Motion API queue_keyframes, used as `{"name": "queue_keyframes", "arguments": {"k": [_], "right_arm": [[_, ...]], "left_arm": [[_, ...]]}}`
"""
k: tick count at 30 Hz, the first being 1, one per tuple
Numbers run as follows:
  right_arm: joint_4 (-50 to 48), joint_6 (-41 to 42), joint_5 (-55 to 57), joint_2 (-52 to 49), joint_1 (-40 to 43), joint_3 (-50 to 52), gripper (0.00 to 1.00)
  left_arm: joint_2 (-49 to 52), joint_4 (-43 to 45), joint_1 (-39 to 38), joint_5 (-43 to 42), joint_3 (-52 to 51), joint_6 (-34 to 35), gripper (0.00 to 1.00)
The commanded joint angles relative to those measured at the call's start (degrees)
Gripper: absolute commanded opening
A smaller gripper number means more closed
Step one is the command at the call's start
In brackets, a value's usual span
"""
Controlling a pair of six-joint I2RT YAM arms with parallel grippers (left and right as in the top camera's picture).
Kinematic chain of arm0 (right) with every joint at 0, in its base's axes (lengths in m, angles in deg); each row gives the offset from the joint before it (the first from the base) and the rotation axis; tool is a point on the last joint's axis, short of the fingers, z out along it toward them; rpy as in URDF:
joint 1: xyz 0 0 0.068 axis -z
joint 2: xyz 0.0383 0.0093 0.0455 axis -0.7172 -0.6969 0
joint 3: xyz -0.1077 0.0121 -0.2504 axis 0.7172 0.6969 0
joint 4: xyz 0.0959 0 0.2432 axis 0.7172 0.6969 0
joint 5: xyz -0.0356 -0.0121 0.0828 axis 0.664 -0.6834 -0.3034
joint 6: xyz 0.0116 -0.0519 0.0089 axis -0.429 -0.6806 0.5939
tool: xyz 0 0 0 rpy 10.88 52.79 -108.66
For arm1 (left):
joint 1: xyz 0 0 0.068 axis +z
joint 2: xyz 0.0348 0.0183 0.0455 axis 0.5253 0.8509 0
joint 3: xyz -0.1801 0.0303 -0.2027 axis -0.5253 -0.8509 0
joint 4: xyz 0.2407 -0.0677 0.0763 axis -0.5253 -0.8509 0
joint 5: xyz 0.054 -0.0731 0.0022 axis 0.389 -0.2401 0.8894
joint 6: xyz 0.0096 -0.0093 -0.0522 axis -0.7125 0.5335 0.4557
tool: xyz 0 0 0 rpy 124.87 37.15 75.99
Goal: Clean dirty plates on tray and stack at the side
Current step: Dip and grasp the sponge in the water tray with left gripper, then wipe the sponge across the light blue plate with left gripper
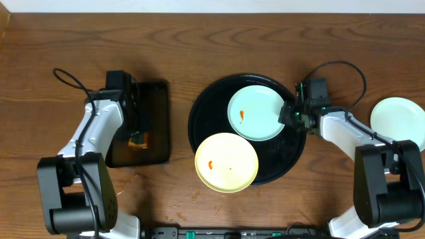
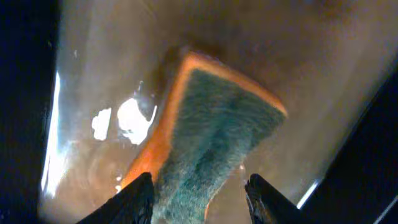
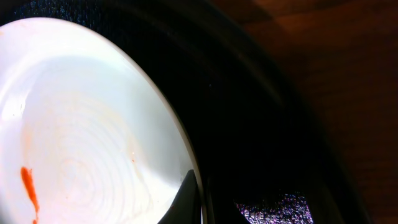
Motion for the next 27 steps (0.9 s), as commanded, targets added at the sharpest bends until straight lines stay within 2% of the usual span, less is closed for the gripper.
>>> {"name": "queue_keyframes", "arguments": {"k": [1,11,13,15,16,21,25,27], "right_arm": [[0.24,1.05,2.03,-2.14,-0.35,0.31,0.01],[0.26,1.03,2.03,-2.14,-0.37,0.31,0.01],[0.24,1.05,2.03,-2.14,-0.37,0.31,0.01],[0.22,1.05,2.03,-2.14,-0.37,0.31,0.01],[0.24,1.05,2.03,-2.14,-0.37,0.31,0.01],[0.24,1.03,2.03,-2.14,-0.37,0.31,0.01],[0.24,-1.09,1.79,-2.14,-0.37,0.31,0.01],[0.22,-3.26,0.98,-2.14,-0.37,0.31,0.01]], "left_arm": [[1.33,1.46,-0.17,1.68,-1.29,-0.44,0.39],[6.43,1.05,-0.24,1.49,-1.49,-0.72,0.38],[6.6,1.07,-0.24,1.46,-1.49,-0.9,0.29],[6.6,1.18,-0.24,1.42,-1.49,-0.87,0.11],[6.58,1.2,-0.22,0.96,-1.46,-0.87,0.07],[4.24,-1.79,-0.24,-1.2,0.63,-0.87,0.07],[-1.7,-7.98,-0.9,-3.37,8.15,-0.85,0.08],[-5.2,-8.39,-3.15,-5.95,11.61,-0.59,0.07]]}}
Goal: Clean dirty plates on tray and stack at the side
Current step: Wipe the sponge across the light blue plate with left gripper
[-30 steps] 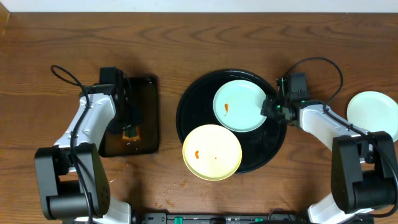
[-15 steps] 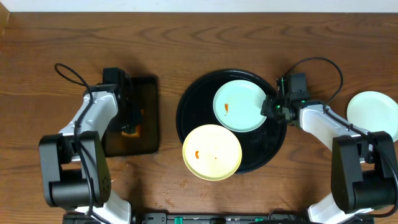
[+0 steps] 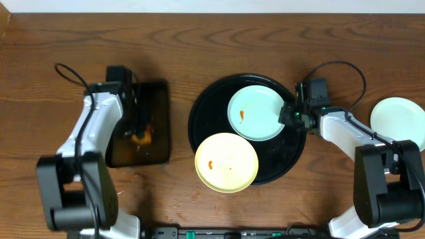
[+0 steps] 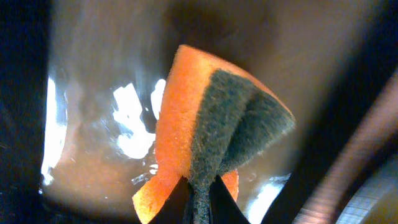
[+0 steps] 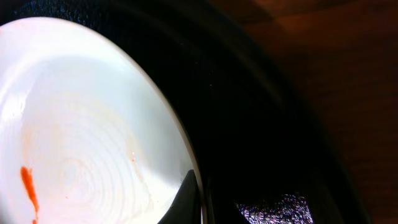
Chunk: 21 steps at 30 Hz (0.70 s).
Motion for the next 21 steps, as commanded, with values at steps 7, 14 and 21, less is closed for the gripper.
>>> {"name": "queue_keyframes", "arguments": {"k": [7,14,21], "right_arm": [[1.44,-4.09,1.22,-2.14,-0.37,0.31,0.01],[2.47,-1.53,1.22,-2.49,-0.37,0.33,0.01],[2.51,-1.53,1.22,-2.58,-0.37,0.33,0.01]], "left_arm": [[-8.11,7.72,-13.51,-5.46,7.8,7.32,0.07],[-2.38,17.92,-25.75,-5.51,7.8,16.9,0.08],[6.73,27.89,-35.21,-11.23,7.8,23.76,0.08]]}}
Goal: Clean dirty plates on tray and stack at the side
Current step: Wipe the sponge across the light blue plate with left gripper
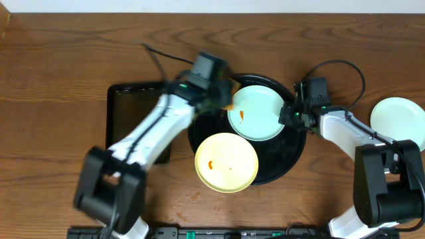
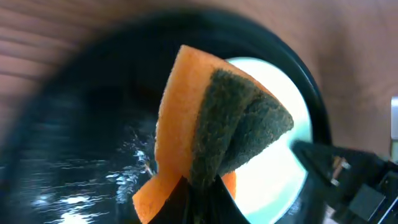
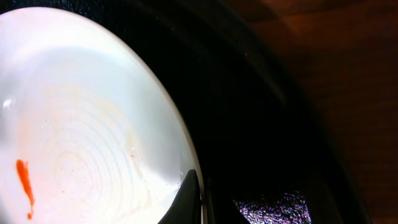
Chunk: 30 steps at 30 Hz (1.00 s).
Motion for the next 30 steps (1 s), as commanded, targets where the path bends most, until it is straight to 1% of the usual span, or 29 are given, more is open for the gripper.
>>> {"name": "queue_keyframes", "arguments": {"k": [1,3,6,10,14,19,23,25,30], "right_arm": [[1.16,0.46,1.33,-2.47,-0.37,0.87,0.01],[1.16,0.46,1.33,-2.47,-0.37,0.87,0.01],[1.16,0.46,1.33,-2.47,-0.37,0.87,0.01],[1.2,0.48,1.33,-2.47,-0.37,0.87,0.01],[1.29,0.48,1.31,-2.47,-0.37,0.87,0.01],[1.62,0.48,1.31,-2.47,-0.37,0.87,0.01],[2.34,0.48,1.31,-2.47,-0.37,0.87,0.01],[2.67,0.48,1.33,-2.47,-0.37,0.87,0.01],[3.19,0.48,1.36,-2.47,-0.37,0.87,0.01]], "left_arm": [[4.13,2.49,-3.72,-3.23,0.24,6.43,0.07],[6.54,4.02,-5.6,-4.63,0.24,8.39,0.07],[9.42,6.64,-7.67,-6.56,0.24,9.03,0.07],[12.59,7.45,-8.0,-3.65,0.24,9.35,0.07],[14.64,5.49,-6.91,5.2,0.24,6.75,0.07],[14.88,5.73,-6.97,17.11,0.26,-2.95,0.07],[14.88,5.49,-7.52,24.09,0.31,-9.11,0.07],[14.8,4.98,-7.91,27.47,0.59,-10.51,0.07],[14.12,1.62,-9.18,36.46,2.82,-10.62,0.08]]}}
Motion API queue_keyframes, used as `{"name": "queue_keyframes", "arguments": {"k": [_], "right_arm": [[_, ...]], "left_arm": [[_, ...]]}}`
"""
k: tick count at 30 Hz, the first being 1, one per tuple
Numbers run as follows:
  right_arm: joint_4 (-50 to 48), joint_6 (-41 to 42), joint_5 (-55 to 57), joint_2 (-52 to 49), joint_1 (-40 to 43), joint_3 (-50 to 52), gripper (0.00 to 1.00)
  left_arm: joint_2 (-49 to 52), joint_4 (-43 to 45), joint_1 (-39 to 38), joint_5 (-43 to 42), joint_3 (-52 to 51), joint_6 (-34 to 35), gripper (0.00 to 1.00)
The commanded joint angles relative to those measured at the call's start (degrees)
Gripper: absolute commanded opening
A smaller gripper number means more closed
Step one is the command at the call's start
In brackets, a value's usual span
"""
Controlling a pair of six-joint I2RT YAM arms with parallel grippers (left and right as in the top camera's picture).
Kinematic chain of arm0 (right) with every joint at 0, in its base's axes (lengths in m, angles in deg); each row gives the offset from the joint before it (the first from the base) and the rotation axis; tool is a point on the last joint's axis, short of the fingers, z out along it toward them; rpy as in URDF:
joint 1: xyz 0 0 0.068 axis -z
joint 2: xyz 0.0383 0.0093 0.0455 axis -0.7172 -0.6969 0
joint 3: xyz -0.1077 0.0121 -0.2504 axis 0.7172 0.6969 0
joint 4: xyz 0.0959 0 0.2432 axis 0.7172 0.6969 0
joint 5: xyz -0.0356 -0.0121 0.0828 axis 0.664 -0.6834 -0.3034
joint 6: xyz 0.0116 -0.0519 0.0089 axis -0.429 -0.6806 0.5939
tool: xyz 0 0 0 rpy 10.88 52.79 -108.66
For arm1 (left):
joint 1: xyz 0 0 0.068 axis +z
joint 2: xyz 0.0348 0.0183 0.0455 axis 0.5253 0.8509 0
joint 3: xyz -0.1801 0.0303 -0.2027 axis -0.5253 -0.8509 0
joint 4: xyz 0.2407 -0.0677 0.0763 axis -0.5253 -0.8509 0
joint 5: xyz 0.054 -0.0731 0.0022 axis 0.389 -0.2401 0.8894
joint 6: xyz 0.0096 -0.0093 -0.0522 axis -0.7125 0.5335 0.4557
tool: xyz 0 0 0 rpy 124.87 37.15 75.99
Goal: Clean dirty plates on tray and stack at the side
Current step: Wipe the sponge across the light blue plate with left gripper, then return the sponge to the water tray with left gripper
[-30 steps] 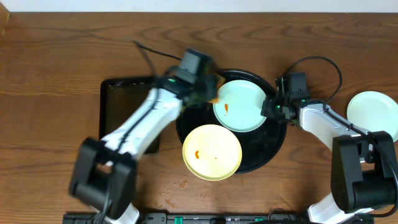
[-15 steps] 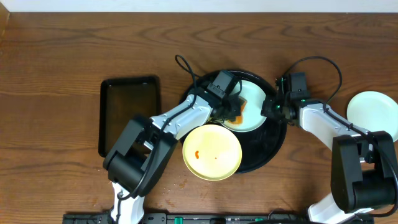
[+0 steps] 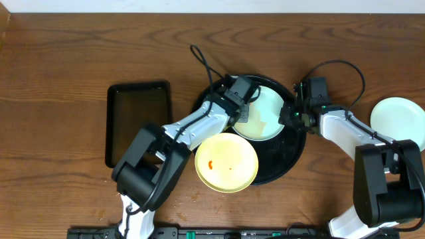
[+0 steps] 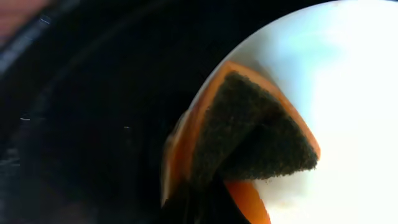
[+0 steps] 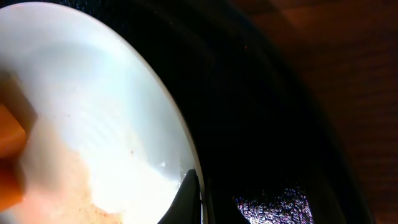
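On the round black tray [image 3: 292, 154] lie a pale green plate [image 3: 269, 118] at the back and a yellow plate [image 3: 226, 162] with an orange stain at the front. My left gripper [image 3: 243, 109] is shut on an orange sponge [image 4: 249, 134] with a dark scouring face, pressed on the green plate's [image 4: 348, 93] left part. A smeared orange film shows on the plate [image 5: 74, 124]. My right gripper [image 3: 287, 114] is shut on the green plate's right rim, one finger [image 5: 189, 193] lying over the edge.
A rectangular black tray [image 3: 137, 123] with brownish liquid lies at the left. A clean pale green plate [image 3: 397, 122] sits on the wooden table [image 3: 66, 53] at the right edge. Crumbs dot the table near the front.
My left gripper has moved with the sponge from the tray's back left edge onto the green plate. The orange streak there is now a smear. My right gripper has stayed on the rim.
My left gripper was open over the sponge in the left tray's liquid. Then it was shut on the sponge there. Then it held the sponge above the round tray, and now on the green plate. My right gripper has held that plate's rim throughout.
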Motion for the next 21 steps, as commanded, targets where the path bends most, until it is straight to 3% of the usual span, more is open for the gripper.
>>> {"name": "queue_keyframes", "arguments": {"k": [1,6,11,15,21], "right_arm": [[1.77,0.28,1.53,-2.38,-0.37,1.22,0.01],[2.03,0.26,1.51,-2.38,-0.37,1.22,0.01],[1.95,0.24,1.53,-2.38,-0.35,1.22,0.01],[1.73,-0.76,1.51,-2.38,-0.35,1.22,0.01],[1.4,-4.74,1.46,-2.36,-0.35,1.2,0.01]], "left_arm": [[0.5,-3.39,0.28,15.67,2.23,-2.82,0.07],[-1.9,-8.85,-0.2,24.0,5.66,0.7,0.07],[-7.74,-13.03,1.42,25.44,6.16,4.02,0.07],[-13.84,-19.58,4.7,23.02,6.16,6.95,0.07],[-22.73,-32.59,15.67,11.93,6.14,8.15,0.07]]}}
